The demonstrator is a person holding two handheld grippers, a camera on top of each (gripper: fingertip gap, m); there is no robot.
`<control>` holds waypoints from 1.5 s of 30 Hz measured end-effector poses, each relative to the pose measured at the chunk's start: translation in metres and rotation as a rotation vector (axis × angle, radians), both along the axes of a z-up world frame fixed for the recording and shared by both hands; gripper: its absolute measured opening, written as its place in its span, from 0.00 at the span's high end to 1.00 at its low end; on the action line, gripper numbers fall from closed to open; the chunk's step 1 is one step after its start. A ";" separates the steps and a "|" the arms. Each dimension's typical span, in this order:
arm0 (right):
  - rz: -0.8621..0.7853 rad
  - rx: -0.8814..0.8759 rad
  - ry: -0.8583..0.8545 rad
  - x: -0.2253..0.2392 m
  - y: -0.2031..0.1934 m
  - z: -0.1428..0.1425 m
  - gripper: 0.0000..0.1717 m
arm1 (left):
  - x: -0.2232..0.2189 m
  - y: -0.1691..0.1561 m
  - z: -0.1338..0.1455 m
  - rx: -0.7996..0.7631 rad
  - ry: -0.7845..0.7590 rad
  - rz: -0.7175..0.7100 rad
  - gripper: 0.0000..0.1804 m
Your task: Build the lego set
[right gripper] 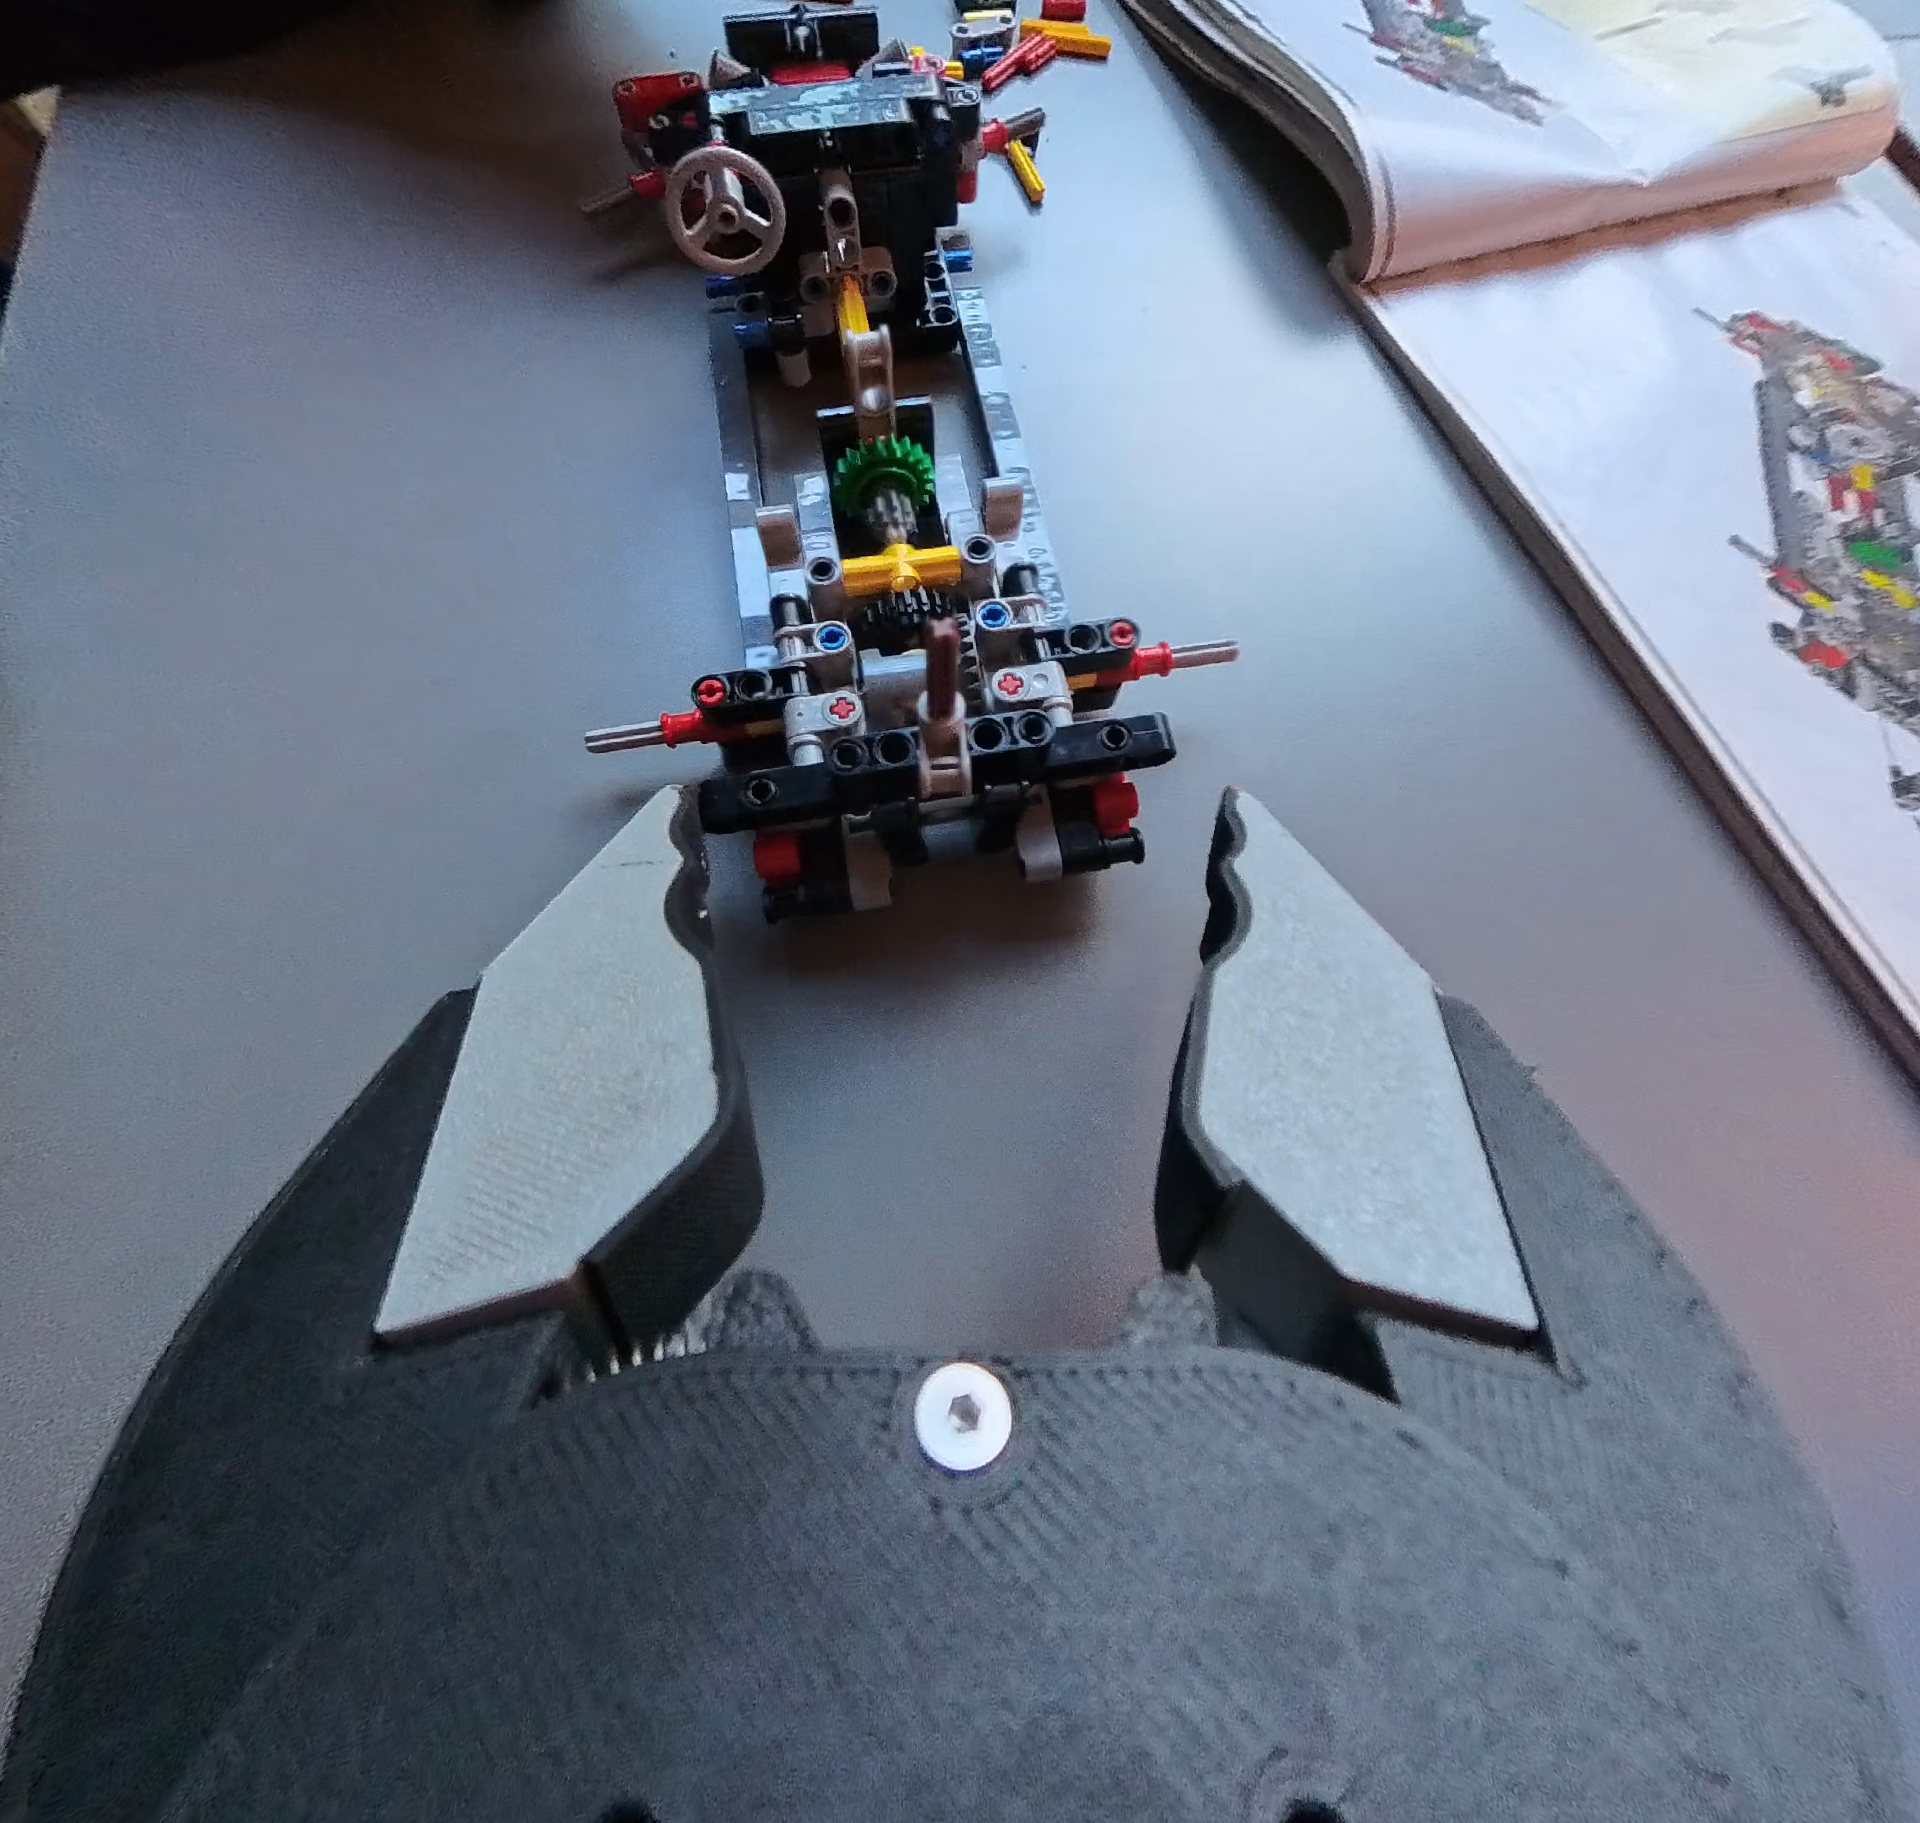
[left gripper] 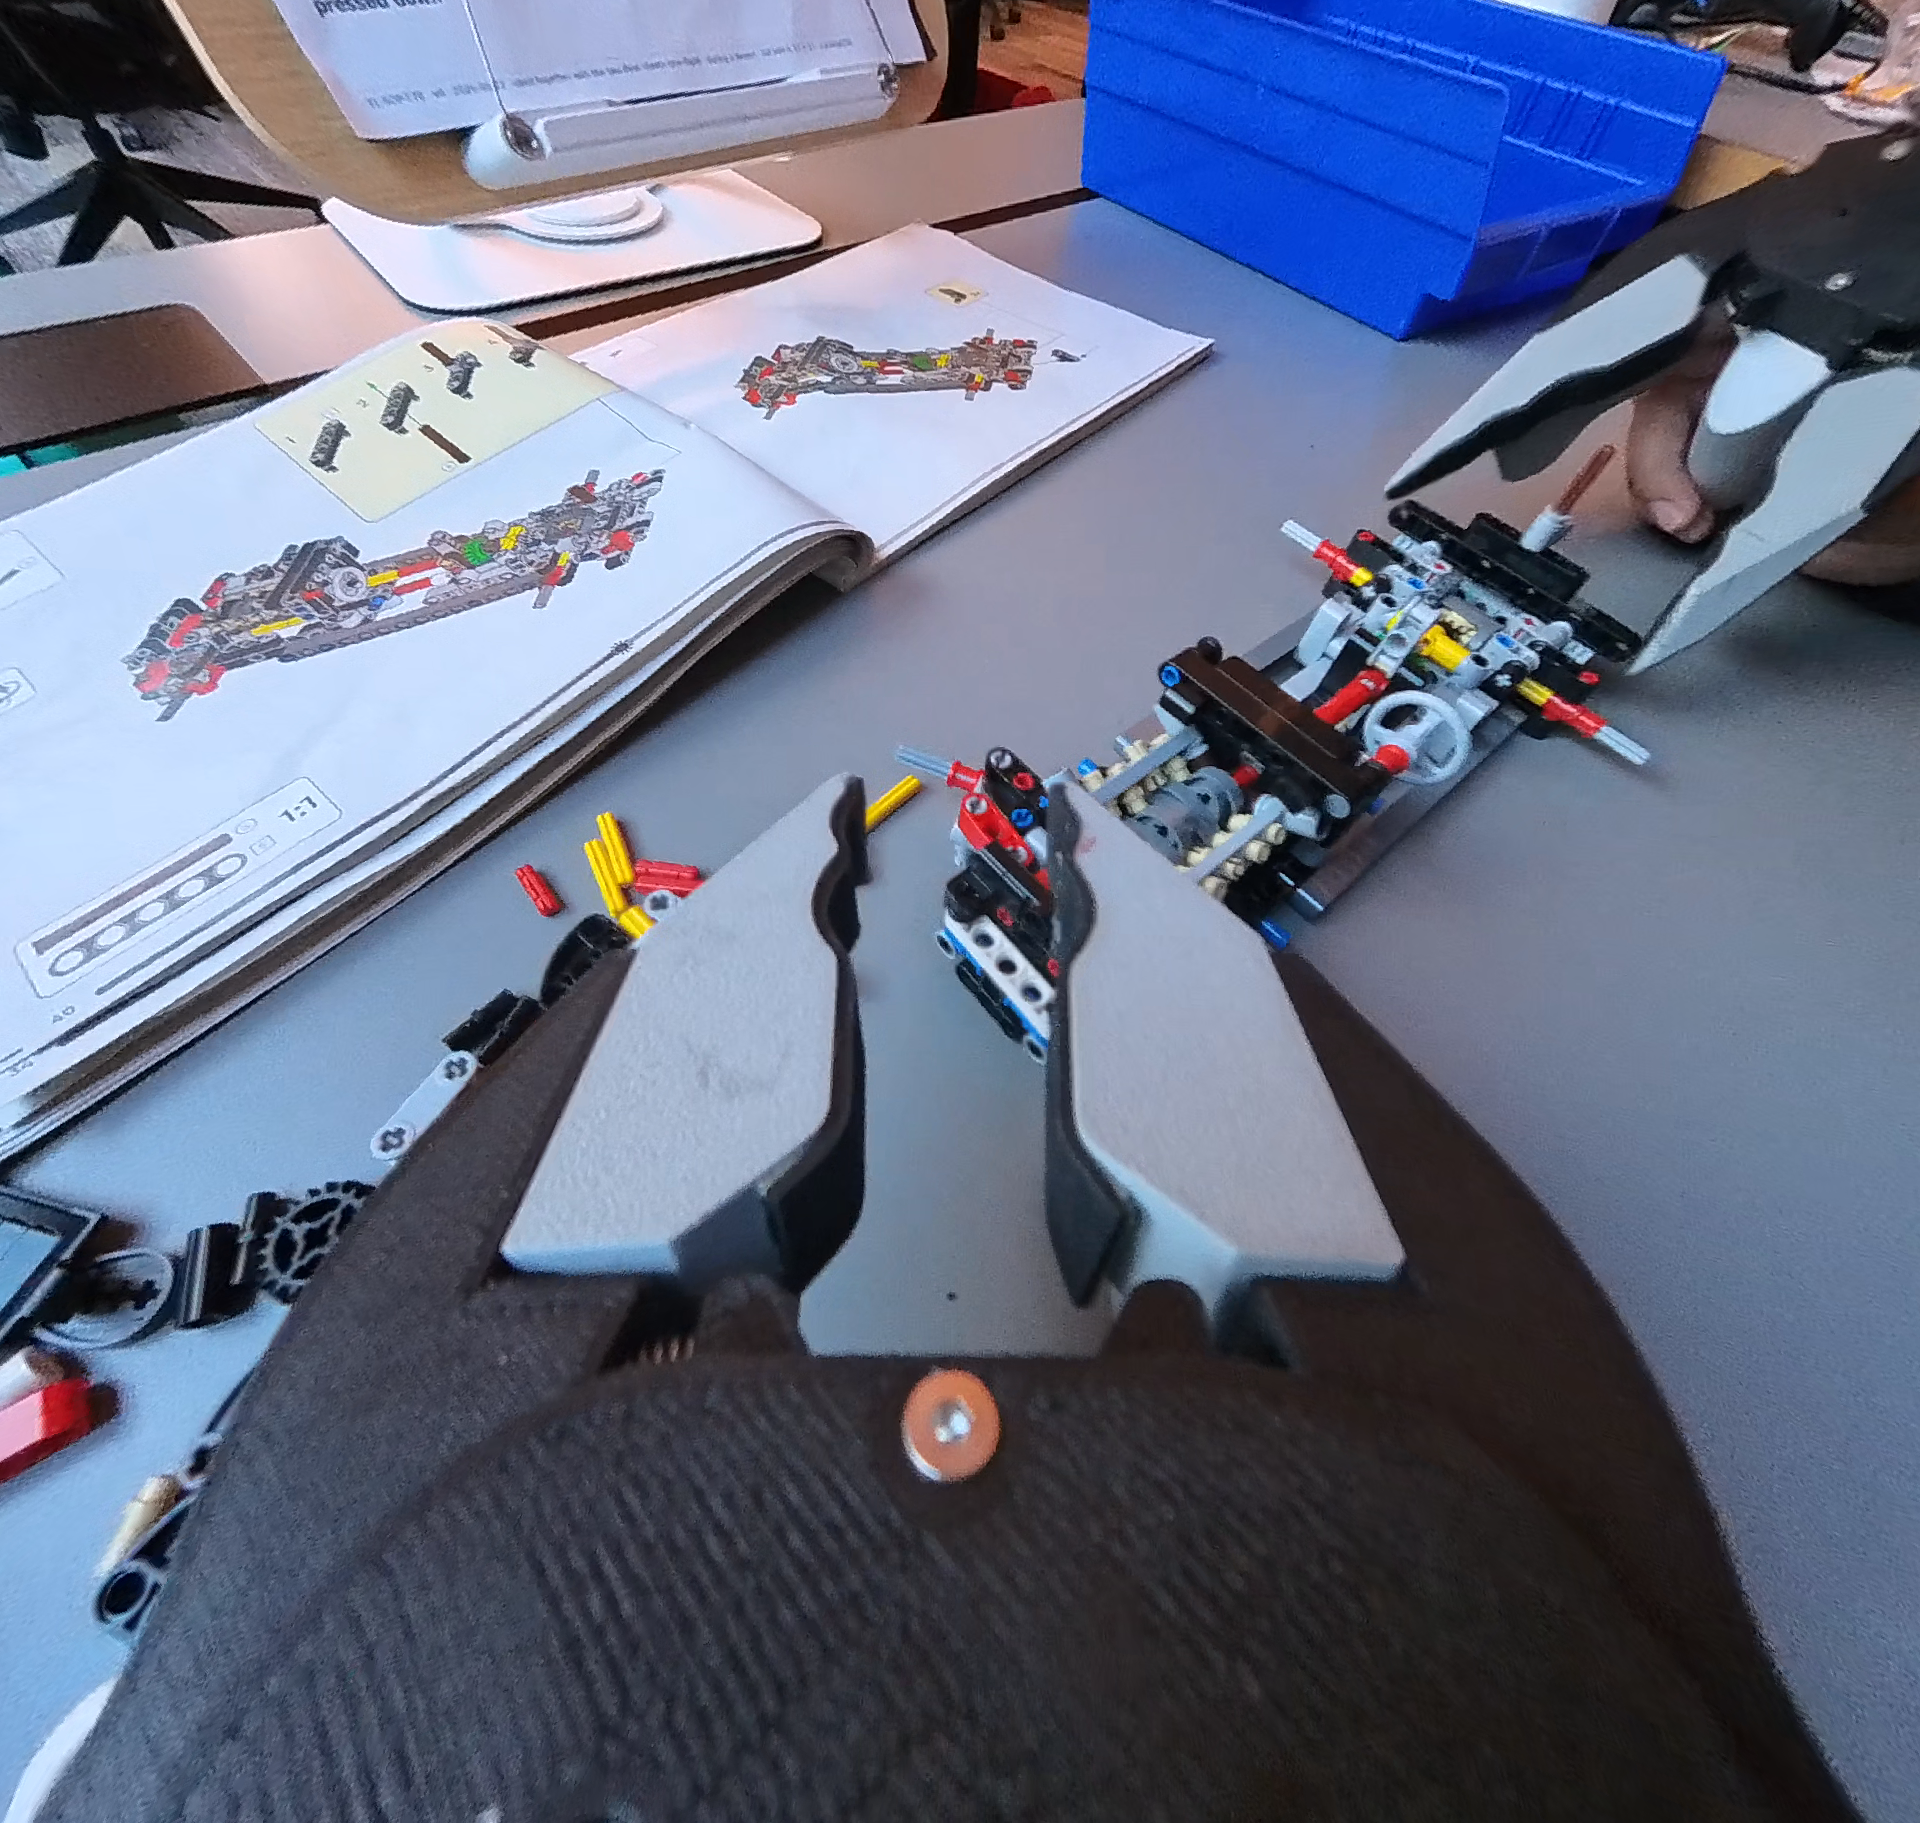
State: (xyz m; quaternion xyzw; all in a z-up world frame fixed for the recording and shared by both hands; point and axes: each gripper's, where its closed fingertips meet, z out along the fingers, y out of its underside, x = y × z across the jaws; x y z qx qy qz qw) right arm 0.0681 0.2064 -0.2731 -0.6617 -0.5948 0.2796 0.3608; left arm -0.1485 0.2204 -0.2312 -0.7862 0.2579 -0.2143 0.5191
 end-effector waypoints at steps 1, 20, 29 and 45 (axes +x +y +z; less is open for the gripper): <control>-0.001 0.023 0.002 0.000 0.000 0.001 0.46 | -0.001 0.001 0.001 0.006 -0.004 0.005 0.82; 0.017 -0.003 0.256 0.006 0.000 0.043 0.53 | -0.017 0.006 0.007 0.060 0.003 0.087 0.82; 0.010 -0.136 0.485 0.020 0.009 0.074 0.55 | -0.027 0.005 0.012 0.108 0.042 0.155 0.83; -0.163 -0.088 0.542 0.012 0.077 0.079 0.55 | -0.052 0.093 0.061 0.155 0.063 0.086 0.75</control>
